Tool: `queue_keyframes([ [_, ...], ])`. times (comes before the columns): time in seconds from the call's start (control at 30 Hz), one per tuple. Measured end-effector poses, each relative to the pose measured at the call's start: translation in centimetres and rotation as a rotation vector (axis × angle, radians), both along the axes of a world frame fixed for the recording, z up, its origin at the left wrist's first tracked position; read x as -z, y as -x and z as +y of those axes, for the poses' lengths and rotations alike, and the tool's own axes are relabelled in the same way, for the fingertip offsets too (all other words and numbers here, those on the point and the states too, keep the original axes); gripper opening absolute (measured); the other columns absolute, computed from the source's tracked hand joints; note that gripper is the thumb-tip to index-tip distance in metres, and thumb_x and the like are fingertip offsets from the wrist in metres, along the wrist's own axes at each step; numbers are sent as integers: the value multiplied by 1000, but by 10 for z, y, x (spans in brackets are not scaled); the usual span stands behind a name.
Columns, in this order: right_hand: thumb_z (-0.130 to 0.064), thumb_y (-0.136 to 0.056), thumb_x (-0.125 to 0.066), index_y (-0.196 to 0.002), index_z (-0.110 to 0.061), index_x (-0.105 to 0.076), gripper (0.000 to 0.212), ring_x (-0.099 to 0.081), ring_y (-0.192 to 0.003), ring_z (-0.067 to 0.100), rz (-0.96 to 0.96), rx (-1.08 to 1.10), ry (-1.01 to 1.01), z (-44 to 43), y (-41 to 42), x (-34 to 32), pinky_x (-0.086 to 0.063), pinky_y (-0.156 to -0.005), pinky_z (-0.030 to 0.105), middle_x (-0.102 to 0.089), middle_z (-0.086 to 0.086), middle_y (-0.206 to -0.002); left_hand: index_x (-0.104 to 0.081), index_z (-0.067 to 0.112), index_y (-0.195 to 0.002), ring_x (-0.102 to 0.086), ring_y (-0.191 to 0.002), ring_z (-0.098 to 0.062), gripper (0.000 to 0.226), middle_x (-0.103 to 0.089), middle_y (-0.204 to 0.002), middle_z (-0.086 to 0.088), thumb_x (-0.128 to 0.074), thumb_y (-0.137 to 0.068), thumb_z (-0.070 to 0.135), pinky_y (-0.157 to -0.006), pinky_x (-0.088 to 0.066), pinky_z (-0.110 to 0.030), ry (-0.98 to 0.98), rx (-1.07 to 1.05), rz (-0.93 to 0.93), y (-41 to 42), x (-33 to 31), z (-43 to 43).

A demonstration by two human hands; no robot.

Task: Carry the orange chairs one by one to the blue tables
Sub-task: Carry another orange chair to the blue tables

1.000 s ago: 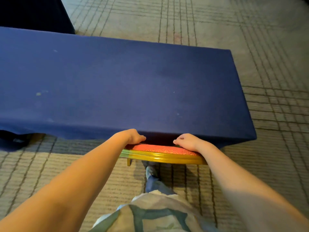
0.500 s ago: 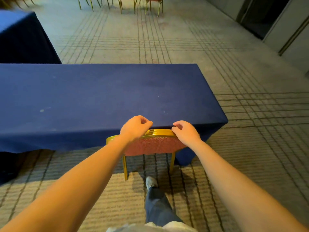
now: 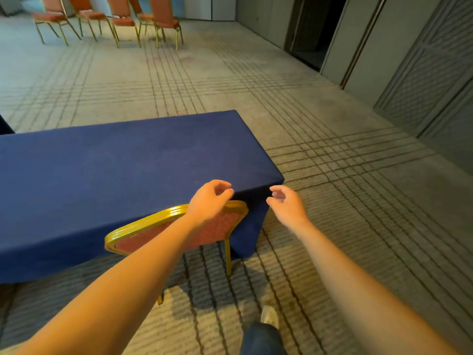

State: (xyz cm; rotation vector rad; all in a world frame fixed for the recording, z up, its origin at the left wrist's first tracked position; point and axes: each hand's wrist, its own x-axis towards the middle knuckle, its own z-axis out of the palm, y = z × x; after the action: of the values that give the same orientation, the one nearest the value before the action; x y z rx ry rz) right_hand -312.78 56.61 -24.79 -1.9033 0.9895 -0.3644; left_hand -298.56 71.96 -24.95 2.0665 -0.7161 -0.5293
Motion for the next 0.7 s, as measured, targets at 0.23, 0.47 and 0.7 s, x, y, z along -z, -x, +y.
queue_keyframes([
  [0.23,-21,-91,-62,-125,-20,-58,34,-56,-101,10,24,102,33,-94,43,-6,-45,-92,29,-61,2,-126,-62,25,-120,-61,-109,-14,31,-65,-118,7,-58,-92,37,-96,-50,-39,-10,145,32,29,-2,-114],
  [0.47,-23,-91,-63,-126,-19,-58,35,-58,-113,18,90,71,23,-240,92,-20,-44,-91,27,-59,1,-117,-60,20,-125,-62,-96,-11,34,-65,-116,1,-57,-94,33,-80,-47,-24,-11,245,77,60,-12,-262],
  [0.7,-25,-91,-63,-128,-19,-56,39,-56,-115,16,119,28,68,-378,112,-32,-42,-91,26,-58,2,-126,-58,21,-125,-63,-99,-15,33,-64,-117,-2,-55,-95,35,-88,-51,-31,2,257,108,80,-18,-399],
])
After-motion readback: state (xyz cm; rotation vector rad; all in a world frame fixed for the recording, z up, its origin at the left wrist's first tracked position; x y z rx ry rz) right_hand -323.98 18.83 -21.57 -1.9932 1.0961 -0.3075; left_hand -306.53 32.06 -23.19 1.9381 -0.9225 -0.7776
